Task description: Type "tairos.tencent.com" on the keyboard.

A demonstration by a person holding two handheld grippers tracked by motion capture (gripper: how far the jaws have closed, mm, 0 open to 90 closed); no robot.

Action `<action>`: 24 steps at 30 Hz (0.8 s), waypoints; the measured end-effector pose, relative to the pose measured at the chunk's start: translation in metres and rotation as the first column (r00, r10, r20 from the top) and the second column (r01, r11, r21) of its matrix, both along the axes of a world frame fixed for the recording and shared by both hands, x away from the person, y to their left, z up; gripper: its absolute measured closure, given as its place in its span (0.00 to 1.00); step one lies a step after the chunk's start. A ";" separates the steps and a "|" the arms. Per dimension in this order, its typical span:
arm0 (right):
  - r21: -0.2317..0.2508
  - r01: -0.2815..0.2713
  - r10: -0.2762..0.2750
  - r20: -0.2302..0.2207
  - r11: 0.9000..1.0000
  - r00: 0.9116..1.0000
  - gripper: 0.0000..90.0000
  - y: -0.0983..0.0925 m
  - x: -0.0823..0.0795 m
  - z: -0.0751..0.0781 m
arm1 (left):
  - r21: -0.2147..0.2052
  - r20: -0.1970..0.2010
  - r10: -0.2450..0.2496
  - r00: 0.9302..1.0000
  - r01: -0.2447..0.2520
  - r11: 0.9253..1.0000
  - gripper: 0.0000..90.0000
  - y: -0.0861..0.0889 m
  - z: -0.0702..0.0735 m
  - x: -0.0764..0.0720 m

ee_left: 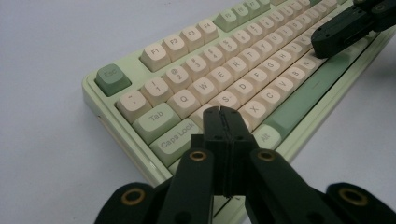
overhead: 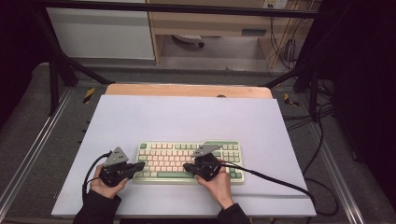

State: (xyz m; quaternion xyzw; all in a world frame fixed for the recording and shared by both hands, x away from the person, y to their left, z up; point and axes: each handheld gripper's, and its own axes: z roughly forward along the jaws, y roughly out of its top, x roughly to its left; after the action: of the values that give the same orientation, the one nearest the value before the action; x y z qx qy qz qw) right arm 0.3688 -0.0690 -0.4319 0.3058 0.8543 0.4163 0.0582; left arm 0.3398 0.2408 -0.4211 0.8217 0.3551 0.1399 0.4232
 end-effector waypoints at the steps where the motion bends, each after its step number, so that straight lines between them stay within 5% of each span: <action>1: -0.011 -0.002 0.002 -0.003 1.000 1.000 1.00 0.000 0.000 -0.001 | 0.000 0.000 0.000 1.000 0.000 1.000 1.00 0.000 0.000 0.000; 16: 0.009 0.029 -0.030 0.046 1.000 0.999 0.97 -0.018 0.000 0.022 | -0.008 0.008 0.000 1.000 0.001 1.000 0.98 0.002 0.002 -0.001; 24: 0.020 0.076 -0.077 0.047 0.997 0.996 0.80 -0.047 0.001 0.030 | 0.000 -0.007 -0.005 1.000 0.005 1.000 0.87 0.005 0.003 0.000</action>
State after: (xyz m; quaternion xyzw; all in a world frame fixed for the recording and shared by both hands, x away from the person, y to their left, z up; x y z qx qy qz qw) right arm 0.3694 -0.1155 -0.4024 0.3288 0.8366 0.4285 0.0915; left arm 0.3397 0.2454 -0.4180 0.8232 0.3546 0.1359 0.4222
